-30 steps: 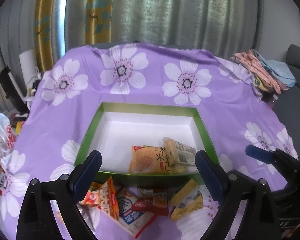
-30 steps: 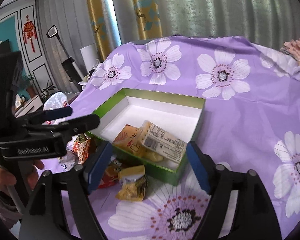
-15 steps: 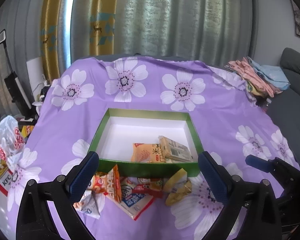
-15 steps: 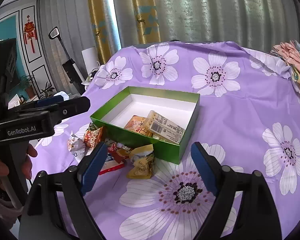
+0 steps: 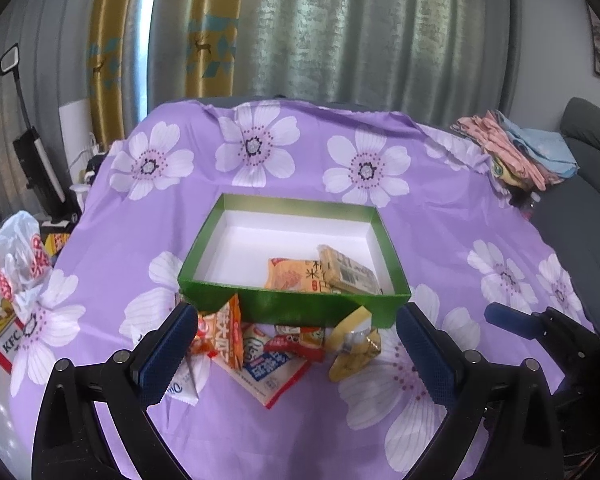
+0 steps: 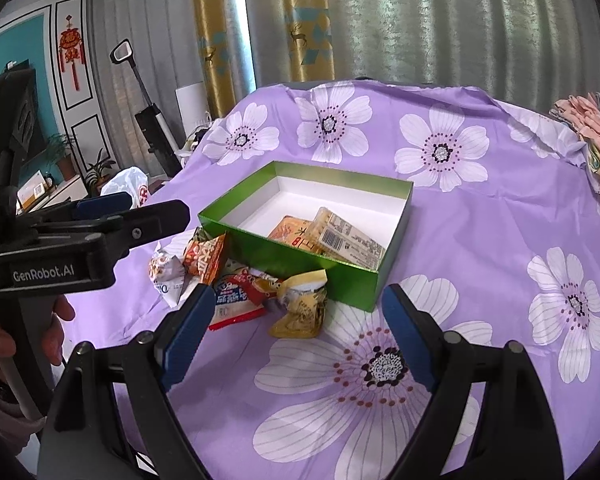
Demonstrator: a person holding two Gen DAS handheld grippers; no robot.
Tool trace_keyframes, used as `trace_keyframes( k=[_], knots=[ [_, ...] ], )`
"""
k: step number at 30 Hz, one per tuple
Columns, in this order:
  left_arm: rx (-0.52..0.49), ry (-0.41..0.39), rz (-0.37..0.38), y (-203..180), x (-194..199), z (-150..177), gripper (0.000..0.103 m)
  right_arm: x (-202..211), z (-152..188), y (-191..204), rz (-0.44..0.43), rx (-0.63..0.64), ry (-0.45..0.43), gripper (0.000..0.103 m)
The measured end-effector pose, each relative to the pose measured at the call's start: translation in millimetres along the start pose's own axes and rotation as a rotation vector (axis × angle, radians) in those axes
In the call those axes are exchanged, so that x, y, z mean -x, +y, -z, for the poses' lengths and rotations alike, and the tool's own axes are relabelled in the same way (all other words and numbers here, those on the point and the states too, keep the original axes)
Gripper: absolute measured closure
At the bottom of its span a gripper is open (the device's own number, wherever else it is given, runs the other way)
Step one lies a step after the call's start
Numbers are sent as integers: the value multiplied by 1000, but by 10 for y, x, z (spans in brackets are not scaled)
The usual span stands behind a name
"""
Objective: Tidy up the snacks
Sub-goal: 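Move the left tool to the yellow wrapped snack bag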
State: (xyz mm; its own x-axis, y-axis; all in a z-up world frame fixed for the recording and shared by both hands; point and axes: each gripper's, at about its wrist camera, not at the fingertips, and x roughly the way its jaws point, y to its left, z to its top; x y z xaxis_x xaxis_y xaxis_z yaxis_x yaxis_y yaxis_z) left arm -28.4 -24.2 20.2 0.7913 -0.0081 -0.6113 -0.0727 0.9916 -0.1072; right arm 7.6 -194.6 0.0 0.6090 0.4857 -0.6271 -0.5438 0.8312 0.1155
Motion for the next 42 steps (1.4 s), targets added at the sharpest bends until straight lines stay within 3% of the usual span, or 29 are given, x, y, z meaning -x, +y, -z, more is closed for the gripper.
trace_keyframes(
  k=[12, 18, 29, 40, 42],
  knots=[
    [54, 119, 26, 172, -237, 369, 4, -204, 206, 50, -20, 13, 86, 17],
    [80, 192, 107, 191, -381, 638, 4, -388, 346, 27, -28, 16, 137, 17],
    [183, 254, 336, 152, -628, 677, 4, -689, 540, -134, -67, -39, 191, 17],
    [201, 320, 397, -18, -1042, 616, 4, -997, 525, -298, -150, -78, 188, 24],
    [204, 328, 395, -39, -1107, 603, 8, -1074, 501, -332, -166, -82, 197, 26]
  ],
)
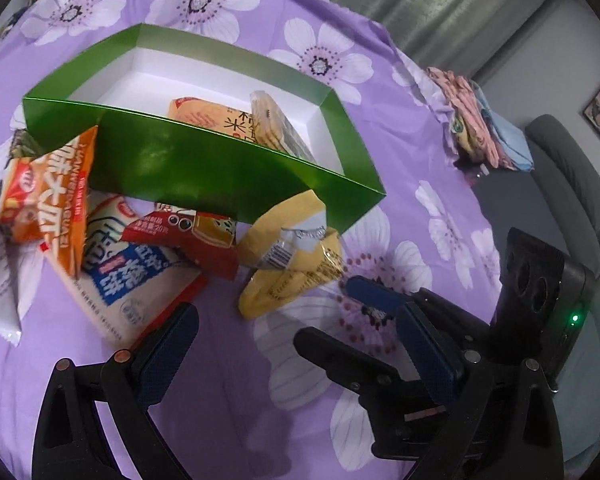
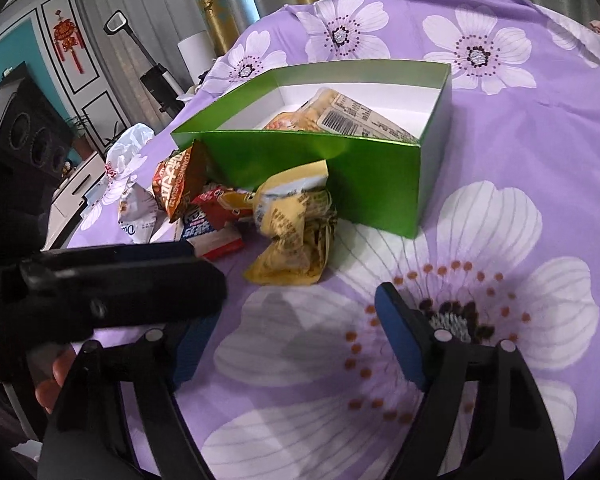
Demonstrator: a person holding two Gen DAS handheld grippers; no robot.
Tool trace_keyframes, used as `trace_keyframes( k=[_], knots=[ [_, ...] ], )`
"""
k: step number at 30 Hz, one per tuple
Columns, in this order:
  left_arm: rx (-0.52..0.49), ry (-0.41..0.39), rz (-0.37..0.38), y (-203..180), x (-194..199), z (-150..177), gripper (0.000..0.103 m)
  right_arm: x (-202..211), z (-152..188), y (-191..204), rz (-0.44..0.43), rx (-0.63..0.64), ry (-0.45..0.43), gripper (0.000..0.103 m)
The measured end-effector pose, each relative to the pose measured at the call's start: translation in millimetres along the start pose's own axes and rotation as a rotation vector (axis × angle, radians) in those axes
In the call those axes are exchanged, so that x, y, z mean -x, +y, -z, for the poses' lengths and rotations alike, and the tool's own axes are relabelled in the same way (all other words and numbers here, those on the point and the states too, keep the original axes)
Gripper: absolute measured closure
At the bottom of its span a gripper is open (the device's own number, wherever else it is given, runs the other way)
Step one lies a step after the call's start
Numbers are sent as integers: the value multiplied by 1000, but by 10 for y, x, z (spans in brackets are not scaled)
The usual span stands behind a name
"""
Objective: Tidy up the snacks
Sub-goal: 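Move the left tool to the yellow wrapped snack bag, then close the left tool on the yellow bag and lift it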
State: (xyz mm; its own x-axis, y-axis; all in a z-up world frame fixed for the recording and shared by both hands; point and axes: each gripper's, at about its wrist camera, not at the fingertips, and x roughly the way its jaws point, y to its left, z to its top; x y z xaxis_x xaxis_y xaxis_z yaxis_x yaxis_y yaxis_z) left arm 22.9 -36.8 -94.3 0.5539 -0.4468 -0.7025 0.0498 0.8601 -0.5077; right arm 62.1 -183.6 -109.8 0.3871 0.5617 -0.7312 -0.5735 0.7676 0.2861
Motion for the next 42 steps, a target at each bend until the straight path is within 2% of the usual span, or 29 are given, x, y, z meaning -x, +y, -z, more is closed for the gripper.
trace_keyframes(
  k=[1, 5, 9, 12, 15, 19, 29, 42],
  knots=[
    [0, 3, 3, -2, -24, -15, 13, -27, -15, -22, -9, -5, 7, 28],
    [12, 18, 7, 15, -123, -93, 18, -94, -97, -85, -35, -9, 16, 31],
    [23, 28, 21, 33, -182, -152, 29, -139, -183, -94, -58, 9, 21, 34],
    [29, 34, 21, 41, -223, -179, 29, -197, -227, -83, -81, 27, 37, 39],
    [41, 44, 21, 66, -266, -197, 29, -280, -255, -55, -98, 38, 66, 49],
    [60, 62, 24, 119, -302, -203, 41, -318, -267, -47, -93, 43, 79, 61],
    [19, 65, 20, 21, -245, -179, 44, -242, -212, -17, -89, 30, 70, 68],
    [-60, 34, 28, -311, 107, -31, 44, 266, -74, 181, -75, 33, -1, 68]
  ],
)
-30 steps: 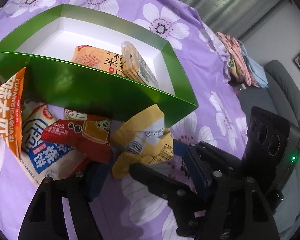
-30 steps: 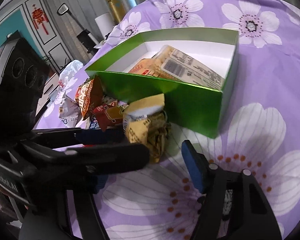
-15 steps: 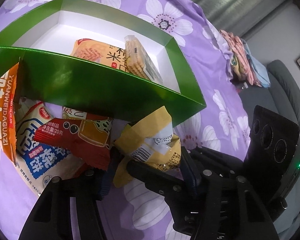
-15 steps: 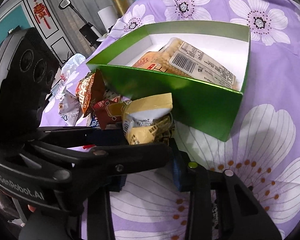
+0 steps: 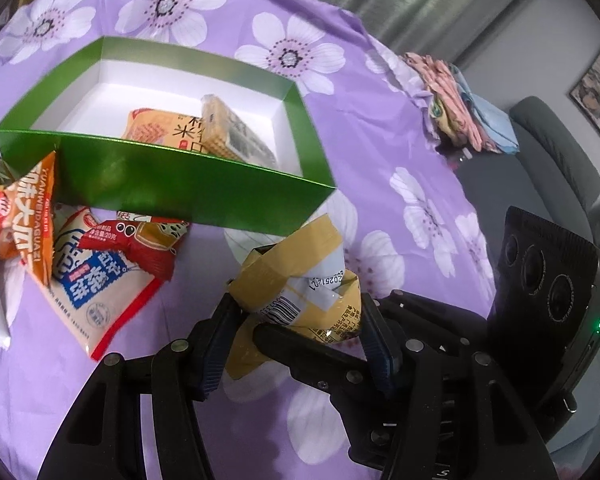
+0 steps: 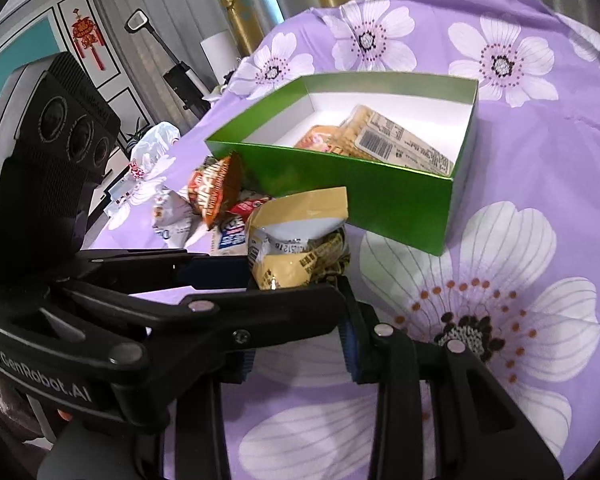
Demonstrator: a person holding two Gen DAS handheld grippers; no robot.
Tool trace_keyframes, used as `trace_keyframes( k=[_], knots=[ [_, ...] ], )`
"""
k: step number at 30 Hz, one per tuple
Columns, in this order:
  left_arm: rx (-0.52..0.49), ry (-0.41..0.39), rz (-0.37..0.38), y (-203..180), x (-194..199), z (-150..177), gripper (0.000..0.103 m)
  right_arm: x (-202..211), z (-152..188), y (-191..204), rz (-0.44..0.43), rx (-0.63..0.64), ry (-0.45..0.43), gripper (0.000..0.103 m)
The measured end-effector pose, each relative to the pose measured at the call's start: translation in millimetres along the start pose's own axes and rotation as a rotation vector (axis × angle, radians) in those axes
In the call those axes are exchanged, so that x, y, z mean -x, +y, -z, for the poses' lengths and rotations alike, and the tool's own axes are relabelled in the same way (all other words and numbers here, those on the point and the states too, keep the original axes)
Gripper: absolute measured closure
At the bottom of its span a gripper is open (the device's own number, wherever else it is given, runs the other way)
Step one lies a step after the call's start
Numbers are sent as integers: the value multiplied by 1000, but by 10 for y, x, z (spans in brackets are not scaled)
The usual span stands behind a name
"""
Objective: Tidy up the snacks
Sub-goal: 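Close the left tool on the yellow bag and lift it, then carry the yellow bag into the green box and open the left tool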
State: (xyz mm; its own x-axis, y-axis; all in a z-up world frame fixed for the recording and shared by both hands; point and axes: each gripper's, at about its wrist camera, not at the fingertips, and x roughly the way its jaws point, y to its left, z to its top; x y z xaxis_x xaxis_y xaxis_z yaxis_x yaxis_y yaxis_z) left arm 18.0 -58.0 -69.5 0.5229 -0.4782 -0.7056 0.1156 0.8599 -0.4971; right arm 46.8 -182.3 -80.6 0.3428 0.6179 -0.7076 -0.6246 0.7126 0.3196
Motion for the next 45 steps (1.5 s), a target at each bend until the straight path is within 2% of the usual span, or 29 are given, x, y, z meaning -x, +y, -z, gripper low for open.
trace_keyframes(
  k=[5, 14, 28, 36, 45],
  knots=[
    [-28, -27, -4, -105, 134, -8, 44, 142, -21, 96, 2, 24, -30, 68],
    [-70, -103, -10, -204, 362, -174, 44, 292, -272, 241, 8, 91, -96, 68],
    [-101, -172, -15, -72, 441, -667, 44, 173, -781, 180, 21, 139, -156, 68],
    [-84, -164, -23, 111, 285, -915, 44, -63, -1017, 66, 30, 147, -143, 68],
    [-50, -129, -40, 312, 42, -1023, 44, -334, -1097, -39, 39, 117, -103, 67]
  ],
)
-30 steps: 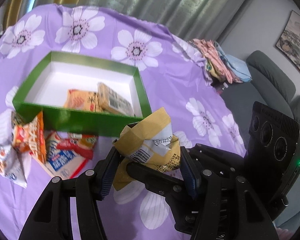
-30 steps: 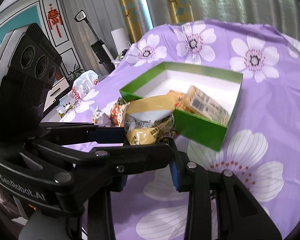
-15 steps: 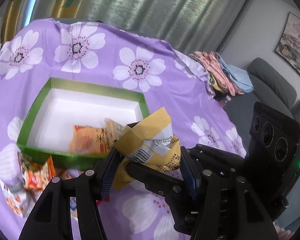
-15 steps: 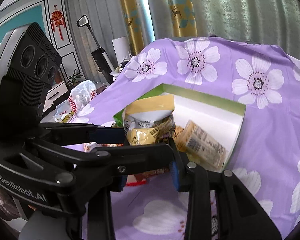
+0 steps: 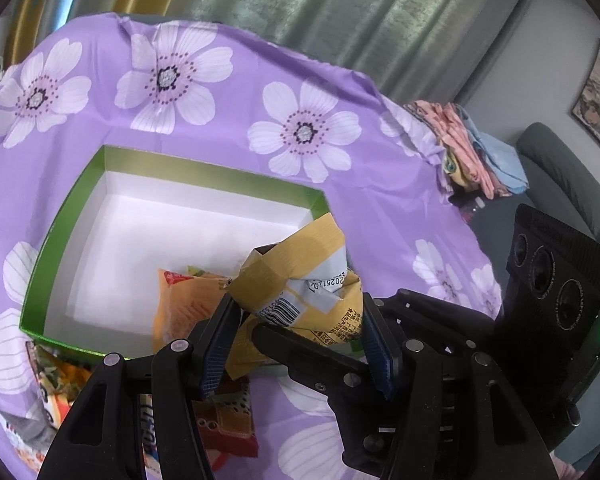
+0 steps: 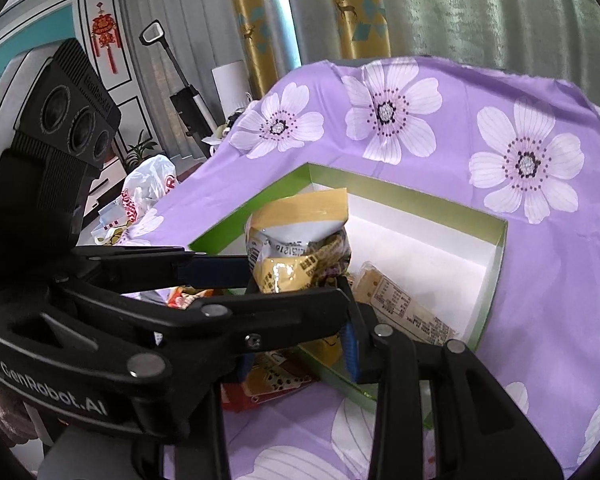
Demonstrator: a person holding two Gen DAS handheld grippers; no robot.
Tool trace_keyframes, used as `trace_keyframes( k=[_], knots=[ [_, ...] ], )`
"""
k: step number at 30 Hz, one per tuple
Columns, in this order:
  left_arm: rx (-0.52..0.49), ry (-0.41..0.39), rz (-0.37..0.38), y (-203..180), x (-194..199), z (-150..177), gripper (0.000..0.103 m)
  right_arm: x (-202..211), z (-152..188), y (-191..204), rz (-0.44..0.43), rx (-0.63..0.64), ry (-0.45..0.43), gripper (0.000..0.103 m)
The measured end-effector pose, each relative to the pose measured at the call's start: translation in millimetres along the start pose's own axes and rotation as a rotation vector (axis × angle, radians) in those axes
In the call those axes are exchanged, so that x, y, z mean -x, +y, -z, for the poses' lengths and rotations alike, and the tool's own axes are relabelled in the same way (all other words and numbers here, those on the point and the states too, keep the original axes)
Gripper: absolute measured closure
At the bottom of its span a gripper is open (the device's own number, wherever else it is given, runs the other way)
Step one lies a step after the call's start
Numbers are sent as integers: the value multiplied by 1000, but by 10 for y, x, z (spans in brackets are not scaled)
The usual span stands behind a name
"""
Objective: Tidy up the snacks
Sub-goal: 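Carry the yellow bag into the green box and open the left tool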
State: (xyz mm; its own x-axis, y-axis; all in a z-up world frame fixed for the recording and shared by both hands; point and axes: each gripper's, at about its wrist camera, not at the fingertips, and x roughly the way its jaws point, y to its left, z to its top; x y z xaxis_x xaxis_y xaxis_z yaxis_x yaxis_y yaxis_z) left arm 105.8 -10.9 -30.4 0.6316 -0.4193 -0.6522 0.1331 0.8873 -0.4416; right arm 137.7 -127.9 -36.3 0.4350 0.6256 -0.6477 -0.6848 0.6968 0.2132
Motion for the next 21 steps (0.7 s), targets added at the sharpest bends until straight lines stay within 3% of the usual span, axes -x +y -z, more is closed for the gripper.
trace_keyframes(
  k=[8, 10, 12, 14, 21],
  knots=[
    [34, 32, -23, 110, -161, 4, 44, -189, 17, -60, 12, -49, 49, 65],
    [31, 30, -47, 106, -163, 11, 39, -200, 26, -59, 25, -53, 55, 64],
    [25, 26, -70, 103, -158, 4, 34, -196, 29, -62, 35, -57, 55, 60],
    [24, 20, -99, 112, -138, 1, 24, -173, 28, -63, 48, -61, 49, 48],
    [-15, -26, -209, 62, 40, 29, 18, 31, 86, -77, 105, -65, 18, 38]
  ],
)
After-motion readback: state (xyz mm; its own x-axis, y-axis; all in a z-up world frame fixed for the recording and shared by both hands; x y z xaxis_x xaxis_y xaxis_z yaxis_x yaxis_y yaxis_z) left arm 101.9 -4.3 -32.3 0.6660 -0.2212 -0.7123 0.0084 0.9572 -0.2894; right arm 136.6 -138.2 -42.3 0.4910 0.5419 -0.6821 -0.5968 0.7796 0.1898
